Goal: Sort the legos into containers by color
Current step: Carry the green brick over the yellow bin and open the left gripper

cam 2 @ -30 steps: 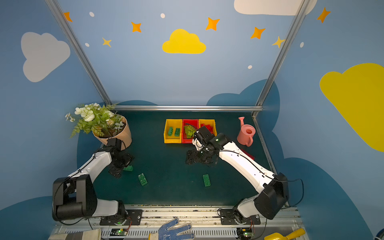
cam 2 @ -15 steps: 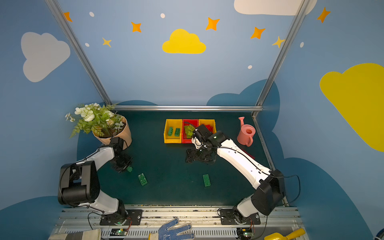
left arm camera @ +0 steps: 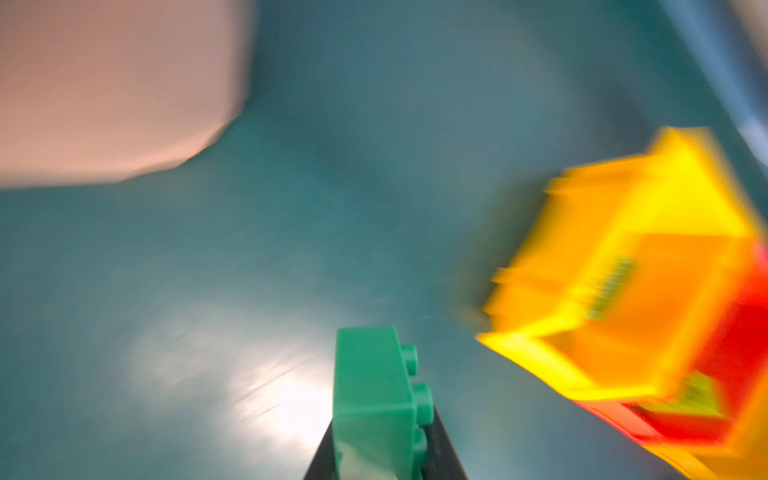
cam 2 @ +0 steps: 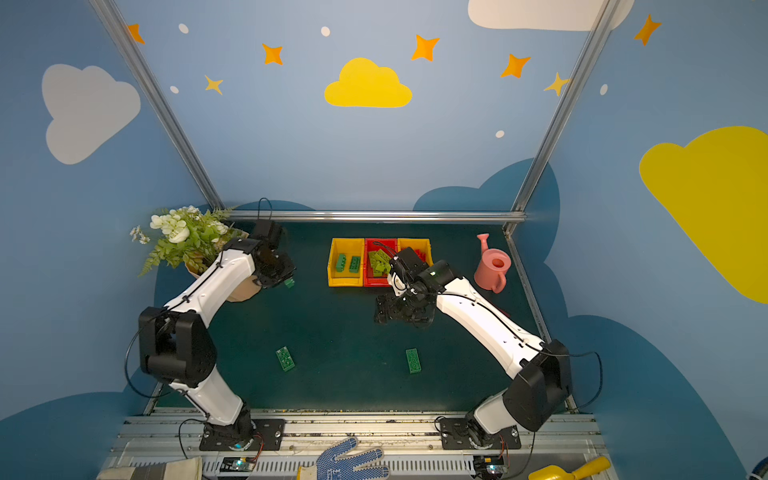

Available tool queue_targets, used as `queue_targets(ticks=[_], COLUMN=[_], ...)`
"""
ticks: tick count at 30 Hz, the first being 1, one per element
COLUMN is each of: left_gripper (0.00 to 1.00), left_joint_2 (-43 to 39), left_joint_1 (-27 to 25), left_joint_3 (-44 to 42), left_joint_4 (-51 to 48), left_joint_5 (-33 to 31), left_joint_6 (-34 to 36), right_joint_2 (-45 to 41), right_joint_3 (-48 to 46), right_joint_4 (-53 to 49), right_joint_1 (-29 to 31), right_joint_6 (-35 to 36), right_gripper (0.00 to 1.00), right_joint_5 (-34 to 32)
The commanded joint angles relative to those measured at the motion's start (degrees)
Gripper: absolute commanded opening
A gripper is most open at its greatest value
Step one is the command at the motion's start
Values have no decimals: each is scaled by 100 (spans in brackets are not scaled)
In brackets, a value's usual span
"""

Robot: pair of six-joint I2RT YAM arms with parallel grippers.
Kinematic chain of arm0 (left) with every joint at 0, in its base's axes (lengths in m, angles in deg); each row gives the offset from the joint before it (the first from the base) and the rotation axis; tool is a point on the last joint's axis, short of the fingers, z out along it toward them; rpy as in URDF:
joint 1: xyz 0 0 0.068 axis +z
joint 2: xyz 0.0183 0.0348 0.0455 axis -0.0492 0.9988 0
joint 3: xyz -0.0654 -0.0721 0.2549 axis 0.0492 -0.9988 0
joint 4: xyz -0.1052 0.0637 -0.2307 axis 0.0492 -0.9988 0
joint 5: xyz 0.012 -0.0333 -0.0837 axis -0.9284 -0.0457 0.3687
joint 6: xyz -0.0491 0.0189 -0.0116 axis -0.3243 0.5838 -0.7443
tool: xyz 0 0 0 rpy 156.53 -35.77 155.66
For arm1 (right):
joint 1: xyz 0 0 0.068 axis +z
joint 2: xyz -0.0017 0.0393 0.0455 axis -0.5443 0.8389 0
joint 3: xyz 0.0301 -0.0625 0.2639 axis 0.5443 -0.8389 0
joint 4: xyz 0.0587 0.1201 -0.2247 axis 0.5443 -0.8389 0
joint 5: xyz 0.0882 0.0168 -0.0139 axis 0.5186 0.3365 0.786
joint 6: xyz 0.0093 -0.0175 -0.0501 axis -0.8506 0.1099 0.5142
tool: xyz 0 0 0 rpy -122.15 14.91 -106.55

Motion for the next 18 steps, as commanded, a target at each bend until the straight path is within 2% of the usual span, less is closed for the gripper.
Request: queue_targets(ticks=[1,6,12,15,16,17,18], left_gripper=[16,17,17,20,24,34,49], left_joint_2=[828,2252,3661,4131,4194,4227,4236], left_joint_1=[-435,-817,-978,-1000,-996,-998,-995], left_joint_3=[1098,3118,5255,5974,6032,6030,5993], left_joint_4=[-596,-1087,-1824,-2045,-2013,-1938,-1850], left_joint_5=[-130,-105,-87,18,78,142,204], left_joint_6=[457,671,870,894,877,858,812], right_joint_2=[-339,-710,-1256,-1560,-1648,-1745,-1821], right_joint_3=[-93,-315,-568,-735,-777,-813,-857], right_joint_4=[-176,-213,-443,-532,-550,-566,-578], right_joint_1=[-40,-61,-71,-71,-79,-83,-95], right_joint_6=[-150,-375,-685,-894,-934,-982,-1025], right_gripper=[91,91,91,91,91,91,91], right_joint_5=[-226,-461,-798,-1015,-1056,-1093,-1112])
